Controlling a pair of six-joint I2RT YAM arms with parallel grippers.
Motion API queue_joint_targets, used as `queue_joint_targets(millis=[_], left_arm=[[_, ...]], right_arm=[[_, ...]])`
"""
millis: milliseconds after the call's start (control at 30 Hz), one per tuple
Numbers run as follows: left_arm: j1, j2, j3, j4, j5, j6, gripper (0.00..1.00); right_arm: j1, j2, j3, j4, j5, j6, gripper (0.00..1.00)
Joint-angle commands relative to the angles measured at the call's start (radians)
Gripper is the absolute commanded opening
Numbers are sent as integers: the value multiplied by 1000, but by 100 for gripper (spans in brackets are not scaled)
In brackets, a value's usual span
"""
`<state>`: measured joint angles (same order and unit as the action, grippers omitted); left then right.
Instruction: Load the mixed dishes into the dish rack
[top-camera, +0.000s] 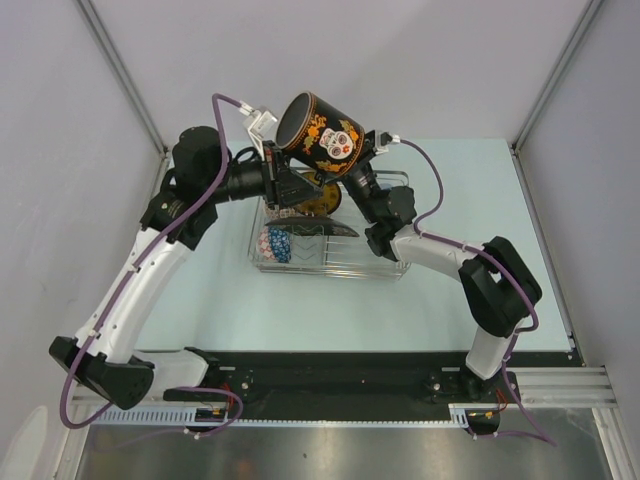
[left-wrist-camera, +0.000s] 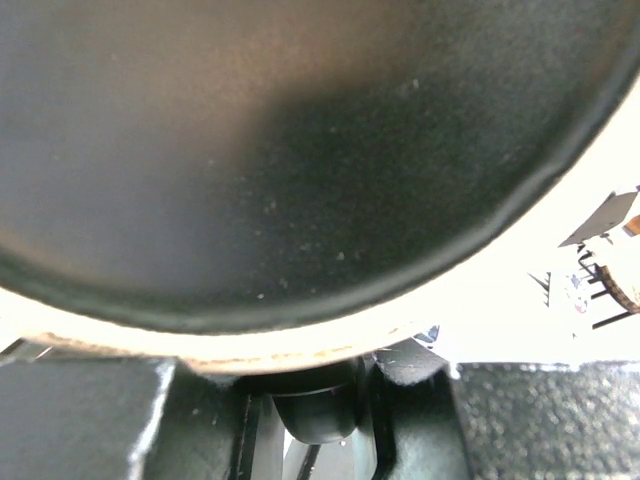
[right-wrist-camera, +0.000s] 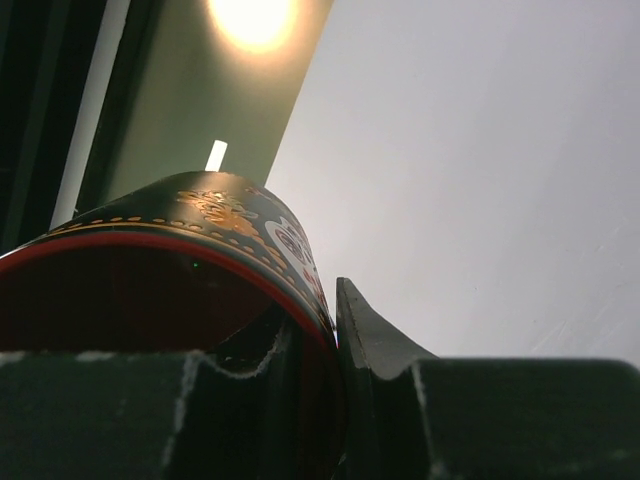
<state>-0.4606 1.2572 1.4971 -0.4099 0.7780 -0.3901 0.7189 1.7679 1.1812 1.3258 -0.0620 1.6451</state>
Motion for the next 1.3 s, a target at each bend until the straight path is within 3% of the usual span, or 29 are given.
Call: queue_joint_targets(millis=[0,100,300,700,900,1267], left_arm=[[-24,-5,44,33,44,79,0],[-13,-13,52,10,27,102,0],[-7,-25,52,2,29,114,0],[60,-16,112,9,61,100,0],[111,5,186,17,69,83,0],[122,-4,187,6,64,89,0]], right_arm=[[68,-70,40,-45,-216,-57,12],[60,-102,15,-102,-226,-76,25],[39,-122,1,-116,-233,-80,40],[19,-143,-44,-96,-239,-70,52],[-1,-176,-87,-99,-246,-65,56],[-33,-222,-137,-142,-274,-71,61]])
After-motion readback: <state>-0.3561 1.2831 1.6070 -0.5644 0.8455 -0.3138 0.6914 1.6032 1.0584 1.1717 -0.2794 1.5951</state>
